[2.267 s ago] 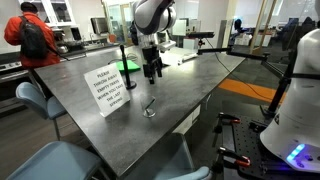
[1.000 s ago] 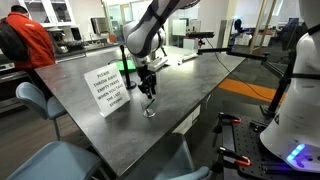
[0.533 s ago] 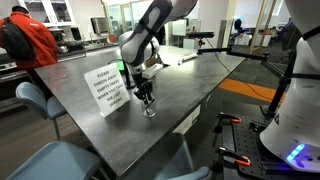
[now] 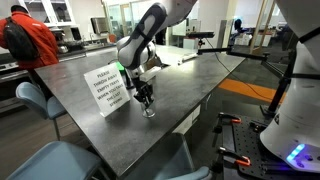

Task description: Take the pen from the glass cup and put it on the table

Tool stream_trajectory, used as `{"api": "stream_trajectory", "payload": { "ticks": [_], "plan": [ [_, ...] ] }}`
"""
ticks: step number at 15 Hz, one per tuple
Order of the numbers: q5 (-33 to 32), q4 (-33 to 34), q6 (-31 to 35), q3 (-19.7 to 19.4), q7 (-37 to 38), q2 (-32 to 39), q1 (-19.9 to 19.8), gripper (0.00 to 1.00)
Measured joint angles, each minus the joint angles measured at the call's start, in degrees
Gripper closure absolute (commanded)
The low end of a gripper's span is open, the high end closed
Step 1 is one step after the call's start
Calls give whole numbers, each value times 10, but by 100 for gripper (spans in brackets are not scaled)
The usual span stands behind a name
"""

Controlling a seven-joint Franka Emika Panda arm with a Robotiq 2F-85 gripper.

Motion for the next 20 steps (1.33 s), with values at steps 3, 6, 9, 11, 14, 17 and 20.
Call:
{"api": "stream_trajectory", "payload": {
  "ticks": [3, 6, 9, 11, 14, 17, 20],
  "plan": [
    [1, 10, -16, 0, 11, 9, -1, 87],
    [3, 18, -31, 0, 13, 14, -3, 99],
    [8, 21, -40, 0, 13, 15, -6, 97],
    [18, 24, -47, 1, 11, 14, -8, 97],
    [29, 24, -56, 6, 2, -3, -13, 97],
    [31, 20, -79, 8, -17, -38, -15, 97],
    [31, 7, -122, 9, -31, -83, -15, 97]
  ]
}}
